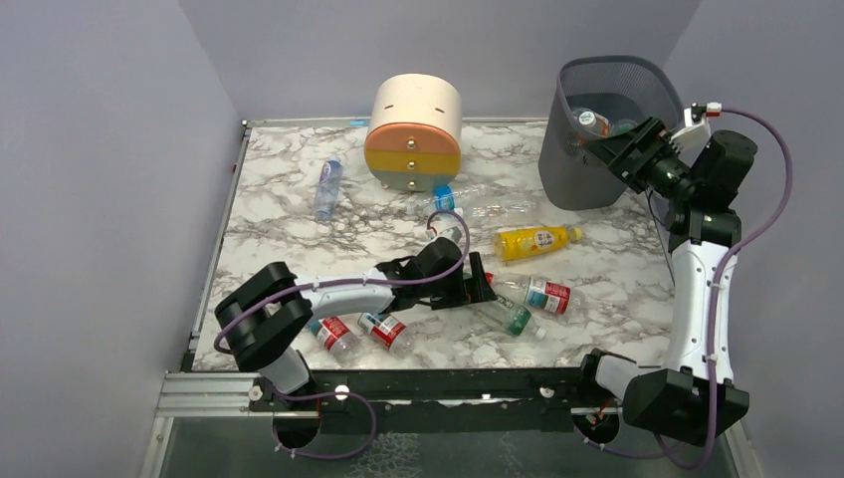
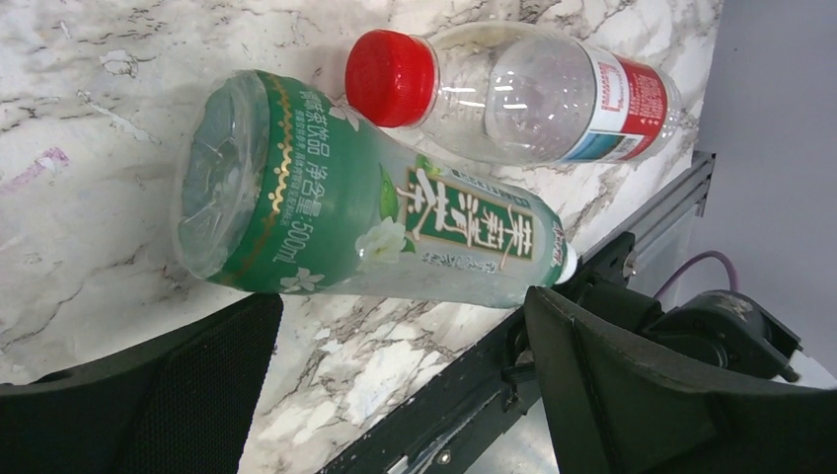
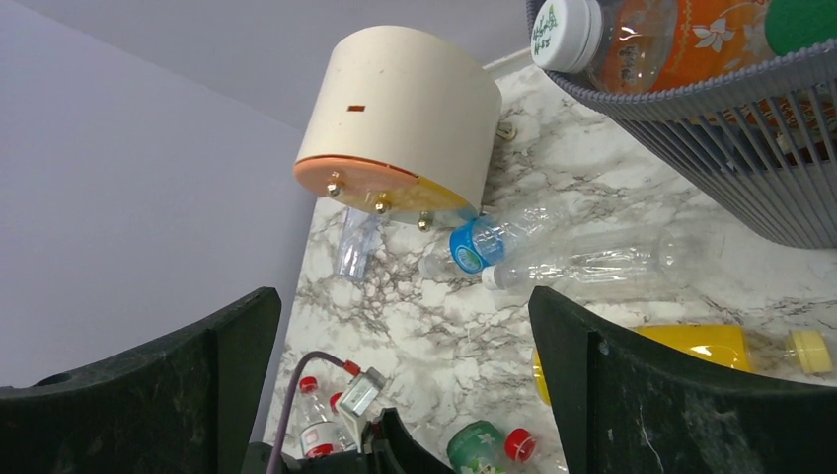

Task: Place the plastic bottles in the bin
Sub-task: Pick up the plastic bottle at the center of the board.

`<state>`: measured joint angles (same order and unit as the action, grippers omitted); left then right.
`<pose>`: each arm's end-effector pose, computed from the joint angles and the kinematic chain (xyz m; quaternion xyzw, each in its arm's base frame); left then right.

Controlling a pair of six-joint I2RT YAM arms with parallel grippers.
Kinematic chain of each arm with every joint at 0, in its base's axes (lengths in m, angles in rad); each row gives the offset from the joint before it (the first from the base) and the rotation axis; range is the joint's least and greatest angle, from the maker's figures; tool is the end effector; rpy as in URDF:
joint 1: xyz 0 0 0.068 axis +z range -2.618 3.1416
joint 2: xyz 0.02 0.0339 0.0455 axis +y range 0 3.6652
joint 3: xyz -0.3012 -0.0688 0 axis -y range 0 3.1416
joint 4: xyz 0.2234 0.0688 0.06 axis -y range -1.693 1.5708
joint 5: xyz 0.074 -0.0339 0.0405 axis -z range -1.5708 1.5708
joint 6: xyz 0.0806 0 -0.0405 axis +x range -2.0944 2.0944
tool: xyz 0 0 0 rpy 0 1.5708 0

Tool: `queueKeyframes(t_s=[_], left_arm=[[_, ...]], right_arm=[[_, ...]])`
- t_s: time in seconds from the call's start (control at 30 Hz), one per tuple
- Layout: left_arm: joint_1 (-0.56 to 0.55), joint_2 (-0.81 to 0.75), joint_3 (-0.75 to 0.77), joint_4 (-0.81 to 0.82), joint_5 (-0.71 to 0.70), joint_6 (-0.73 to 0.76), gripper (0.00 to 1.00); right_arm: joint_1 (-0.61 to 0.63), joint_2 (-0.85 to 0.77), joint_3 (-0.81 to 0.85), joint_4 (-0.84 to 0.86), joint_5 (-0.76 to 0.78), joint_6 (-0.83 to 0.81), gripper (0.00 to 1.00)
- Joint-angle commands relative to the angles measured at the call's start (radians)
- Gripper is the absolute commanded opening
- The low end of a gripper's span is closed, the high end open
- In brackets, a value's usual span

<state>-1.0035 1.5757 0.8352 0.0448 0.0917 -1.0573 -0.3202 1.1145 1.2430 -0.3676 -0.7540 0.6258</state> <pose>0.1793 -0.2951 0.2094 -0.0049 0.9050 -0.3843 0.1822 0.2358 -0.0201 0.4406 0.1307 0.7545 0.3735 0.5236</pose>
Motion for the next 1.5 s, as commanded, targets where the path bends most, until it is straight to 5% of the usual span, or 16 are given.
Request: queueKeyframes(t_s=[0.0, 0.27, 0.63, 0.8, 1.07, 1.47], left_arm=[[-0.005, 0.065, 0.062, 0.000, -0.037, 0.015, 0.99], [-0.003, 0.203, 0.156, -0.050, -0.042, 0.045, 0.99], [0.063, 0.194, 0.126, -0.102, -0.086, 0.087, 0.99], [0.098, 0.187, 0.103, -0.100, -0.091, 0.102, 0.90], [0.149, 0.148, 0.086, -0.107, -0.097, 0.143, 0.60], [0.179, -0.023, 0.084, -0.145, -0.097, 0.185, 0.57]], right_arm=[[0.017, 0.001, -0.022, 0.029, -0.033, -0.030, 1.00], [0.038, 0.003, -0.046, 0.025, -0.037, -0.051, 1.00], [0.066, 0.012, -0.073, 0.026, -0.039, -0.075, 1.00], [0.086, 0.015, -0.080, 0.027, -0.032, -0.080, 1.00], [0.133, 0.013, -0.113, 0.030, -0.017, -0.093, 1.00], [0.269, 0.029, -0.192, 0.052, 0.007, -0.110, 1.00]])
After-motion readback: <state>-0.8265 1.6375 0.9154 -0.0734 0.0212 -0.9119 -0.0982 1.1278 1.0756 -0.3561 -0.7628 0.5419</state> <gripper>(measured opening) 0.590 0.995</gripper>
